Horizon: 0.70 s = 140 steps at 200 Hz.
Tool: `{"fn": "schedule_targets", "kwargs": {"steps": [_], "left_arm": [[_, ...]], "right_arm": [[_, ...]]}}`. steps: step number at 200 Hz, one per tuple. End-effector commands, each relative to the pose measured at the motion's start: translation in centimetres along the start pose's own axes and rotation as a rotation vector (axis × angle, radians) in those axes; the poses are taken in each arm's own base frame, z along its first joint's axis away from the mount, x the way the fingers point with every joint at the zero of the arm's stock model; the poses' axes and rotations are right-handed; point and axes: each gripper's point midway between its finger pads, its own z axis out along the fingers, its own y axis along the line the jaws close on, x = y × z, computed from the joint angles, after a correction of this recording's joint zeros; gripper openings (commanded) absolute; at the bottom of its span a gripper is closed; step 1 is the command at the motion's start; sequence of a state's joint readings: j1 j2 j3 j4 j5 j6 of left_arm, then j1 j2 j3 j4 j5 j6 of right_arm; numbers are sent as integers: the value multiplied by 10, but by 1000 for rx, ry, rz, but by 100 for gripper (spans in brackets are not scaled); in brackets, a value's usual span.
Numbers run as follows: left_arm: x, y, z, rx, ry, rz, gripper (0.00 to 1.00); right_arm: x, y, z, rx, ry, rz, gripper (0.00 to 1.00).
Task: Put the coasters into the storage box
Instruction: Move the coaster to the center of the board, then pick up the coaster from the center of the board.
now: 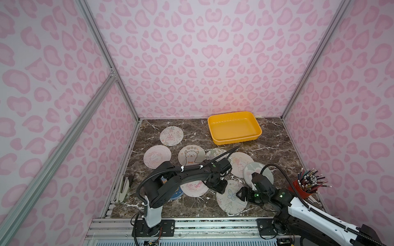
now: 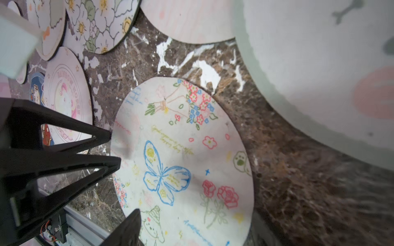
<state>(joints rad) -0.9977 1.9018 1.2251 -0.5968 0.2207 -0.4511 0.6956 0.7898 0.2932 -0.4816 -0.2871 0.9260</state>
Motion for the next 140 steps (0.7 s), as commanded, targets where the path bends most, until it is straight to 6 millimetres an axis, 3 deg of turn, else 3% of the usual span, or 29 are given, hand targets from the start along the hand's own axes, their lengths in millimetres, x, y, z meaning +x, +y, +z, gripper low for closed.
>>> {"fn": "schedule_targets", "kwargs": {"steps": [1, 72, 140], "left_arm": [[2, 6, 8, -39, 19, -3, 49], [3, 10, 8, -64, 26, -14, 42], [3, 10, 6, -65, 18, -10, 41]], "right_arm": [[32, -29, 3, 90, 126, 57, 79], [28, -31, 2, 126, 123, 35, 63], [12, -21, -3, 115, 57, 21, 22]]}}
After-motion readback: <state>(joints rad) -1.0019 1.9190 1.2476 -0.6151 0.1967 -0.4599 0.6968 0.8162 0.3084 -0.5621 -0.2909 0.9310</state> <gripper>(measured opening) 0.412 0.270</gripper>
